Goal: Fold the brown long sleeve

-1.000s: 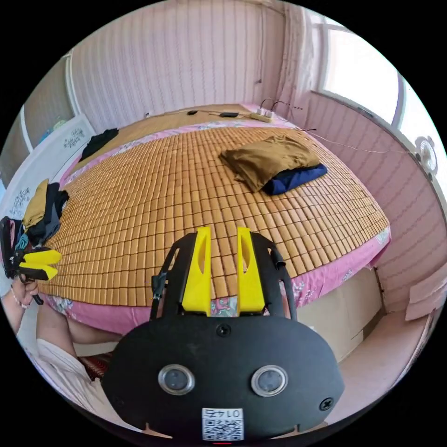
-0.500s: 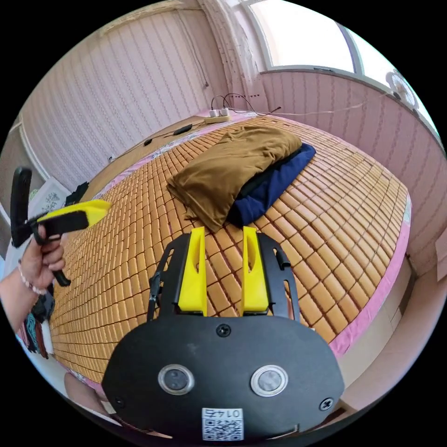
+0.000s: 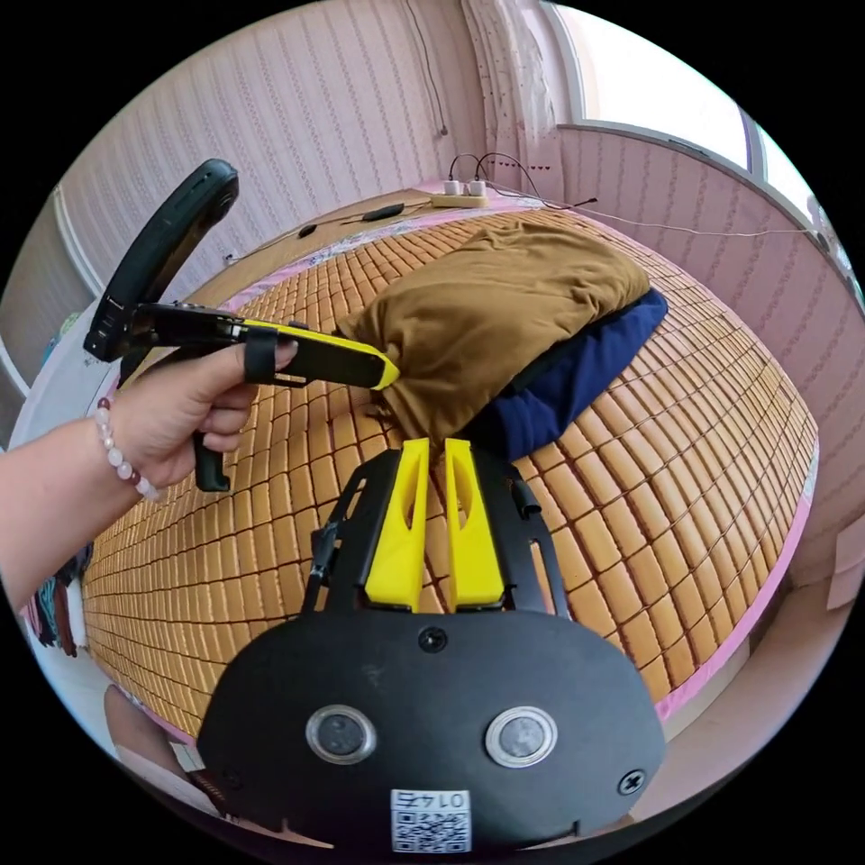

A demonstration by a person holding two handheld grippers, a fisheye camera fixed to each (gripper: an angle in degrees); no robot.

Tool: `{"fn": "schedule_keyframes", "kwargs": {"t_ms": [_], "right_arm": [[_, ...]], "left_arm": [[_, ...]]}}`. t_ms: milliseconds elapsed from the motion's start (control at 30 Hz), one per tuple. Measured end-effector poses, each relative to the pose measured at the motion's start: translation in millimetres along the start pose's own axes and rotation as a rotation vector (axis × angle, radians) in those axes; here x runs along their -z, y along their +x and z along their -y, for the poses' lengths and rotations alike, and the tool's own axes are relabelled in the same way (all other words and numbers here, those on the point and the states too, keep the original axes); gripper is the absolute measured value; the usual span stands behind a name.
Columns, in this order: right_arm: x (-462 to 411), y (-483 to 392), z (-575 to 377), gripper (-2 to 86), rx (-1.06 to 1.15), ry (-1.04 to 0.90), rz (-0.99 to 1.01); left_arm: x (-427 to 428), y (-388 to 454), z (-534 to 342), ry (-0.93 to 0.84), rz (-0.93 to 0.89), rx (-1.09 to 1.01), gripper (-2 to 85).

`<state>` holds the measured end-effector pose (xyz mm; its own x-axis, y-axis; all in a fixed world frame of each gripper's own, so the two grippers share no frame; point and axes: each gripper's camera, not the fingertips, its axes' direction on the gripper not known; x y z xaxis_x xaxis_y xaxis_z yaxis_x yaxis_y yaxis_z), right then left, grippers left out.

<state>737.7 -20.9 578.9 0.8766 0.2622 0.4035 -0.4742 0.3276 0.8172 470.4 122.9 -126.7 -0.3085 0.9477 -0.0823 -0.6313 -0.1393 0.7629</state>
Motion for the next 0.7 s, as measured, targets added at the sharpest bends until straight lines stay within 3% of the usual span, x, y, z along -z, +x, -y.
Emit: {"fn": "schedule_keyframes", "kwargs": {"t_ms": [100,367,500,700], "right_arm": [[24.1,-15.5,-4.3,1.6,0.068,0.158,0.064],[96.5,-129.0,-2.4,0.7,0.441,0.202,0.424],[113.2,-225.5,-33.6,0.5,0.683,0.030,0.593],[92.3,-315.4,-129.1,0.2,0.644,-0.340,0.539]], "left_arm": [[38.0,6.6,-12.7,0.083,0.049,-0.057,-0.2],[169.3,-4.8,-127.3,0.290,-0.034,0.076,-0.7],[207.2,12.8,-235.4,0.222,0.099,0.101,-0.5],[184.0,48.3,-363.0,0.163,-0.021,0.317,1.6]]}}
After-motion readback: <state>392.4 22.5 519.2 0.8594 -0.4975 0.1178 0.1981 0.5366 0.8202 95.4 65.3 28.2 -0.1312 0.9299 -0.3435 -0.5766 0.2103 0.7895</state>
